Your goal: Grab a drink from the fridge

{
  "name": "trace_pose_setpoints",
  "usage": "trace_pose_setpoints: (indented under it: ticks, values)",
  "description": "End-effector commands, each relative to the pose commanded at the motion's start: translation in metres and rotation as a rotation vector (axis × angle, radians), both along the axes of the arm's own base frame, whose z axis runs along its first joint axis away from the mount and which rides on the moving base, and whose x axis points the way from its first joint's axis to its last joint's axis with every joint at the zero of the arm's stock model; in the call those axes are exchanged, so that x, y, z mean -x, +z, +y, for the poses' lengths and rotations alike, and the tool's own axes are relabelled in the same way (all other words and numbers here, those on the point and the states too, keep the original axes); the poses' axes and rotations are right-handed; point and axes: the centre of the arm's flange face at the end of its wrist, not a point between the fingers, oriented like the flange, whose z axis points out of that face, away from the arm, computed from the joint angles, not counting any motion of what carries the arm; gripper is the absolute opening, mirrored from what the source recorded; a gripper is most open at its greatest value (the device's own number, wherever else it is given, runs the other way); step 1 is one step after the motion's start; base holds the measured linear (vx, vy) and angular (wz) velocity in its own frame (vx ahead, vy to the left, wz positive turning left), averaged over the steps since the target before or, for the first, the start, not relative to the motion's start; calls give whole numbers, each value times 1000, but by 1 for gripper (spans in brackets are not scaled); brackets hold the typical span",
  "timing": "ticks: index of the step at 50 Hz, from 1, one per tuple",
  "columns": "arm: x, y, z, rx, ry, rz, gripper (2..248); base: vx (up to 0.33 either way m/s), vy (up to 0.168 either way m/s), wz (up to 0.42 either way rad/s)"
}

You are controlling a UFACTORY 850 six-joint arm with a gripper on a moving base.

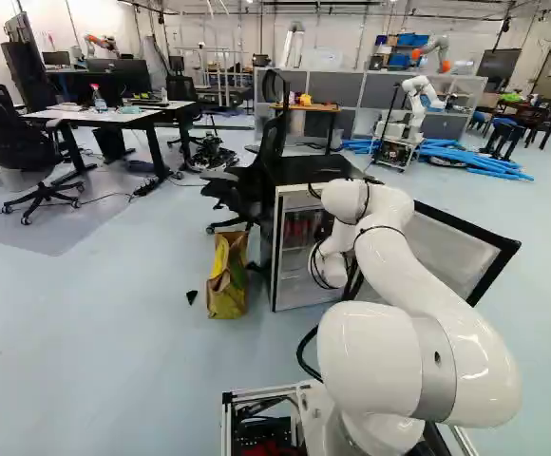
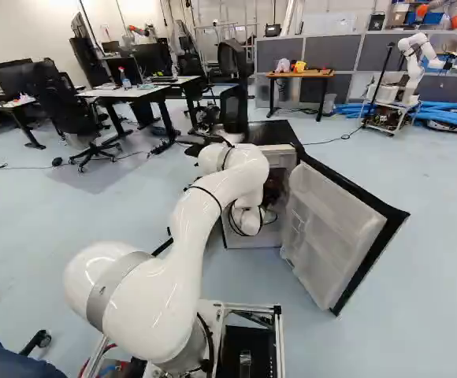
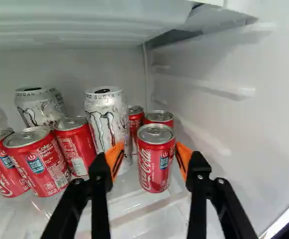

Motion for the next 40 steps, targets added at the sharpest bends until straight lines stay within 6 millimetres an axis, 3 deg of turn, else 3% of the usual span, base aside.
trace_pose_setpoints:
  ticks: [4, 5, 10, 11, 40]
  values:
    - [0, 0, 0, 0, 0, 0, 148, 0, 0, 0]
    - [0, 0, 0, 0, 0, 0, 111, 0, 0, 0]
    - [0, 0, 0, 0, 0, 0, 111, 0, 0, 0]
    - [0, 0, 0, 0, 0, 0, 92, 0, 0, 0]
    - [4, 2, 1, -3, -1, 9, 92, 0, 0, 0]
